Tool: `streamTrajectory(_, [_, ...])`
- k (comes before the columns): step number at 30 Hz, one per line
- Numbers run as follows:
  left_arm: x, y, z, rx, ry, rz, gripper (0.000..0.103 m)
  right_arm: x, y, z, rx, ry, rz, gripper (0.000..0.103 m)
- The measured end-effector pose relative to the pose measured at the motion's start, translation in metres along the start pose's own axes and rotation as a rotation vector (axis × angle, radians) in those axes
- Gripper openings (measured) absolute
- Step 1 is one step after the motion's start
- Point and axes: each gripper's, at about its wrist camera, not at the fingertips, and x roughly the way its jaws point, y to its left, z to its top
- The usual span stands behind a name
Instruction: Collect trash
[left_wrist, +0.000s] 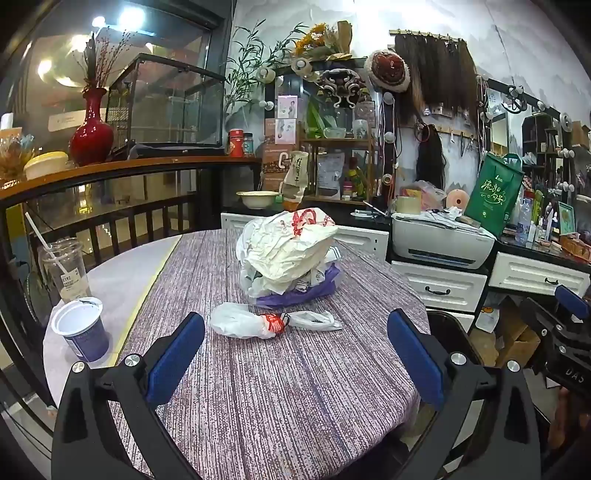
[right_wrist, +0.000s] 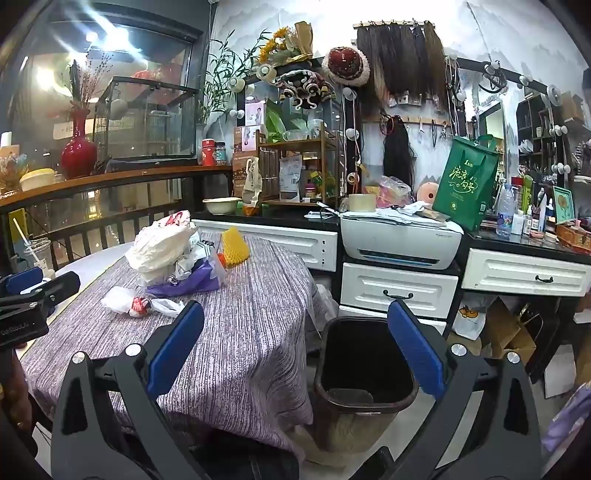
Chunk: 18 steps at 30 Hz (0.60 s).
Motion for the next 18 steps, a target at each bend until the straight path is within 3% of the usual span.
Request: streamTrajectory(18, [0.0005,0.0033,0.0022,0.000,0.011,-0.014,0.098,-0.0038,0.0022,0.0006,0.002,0.004,0.002,0.098])
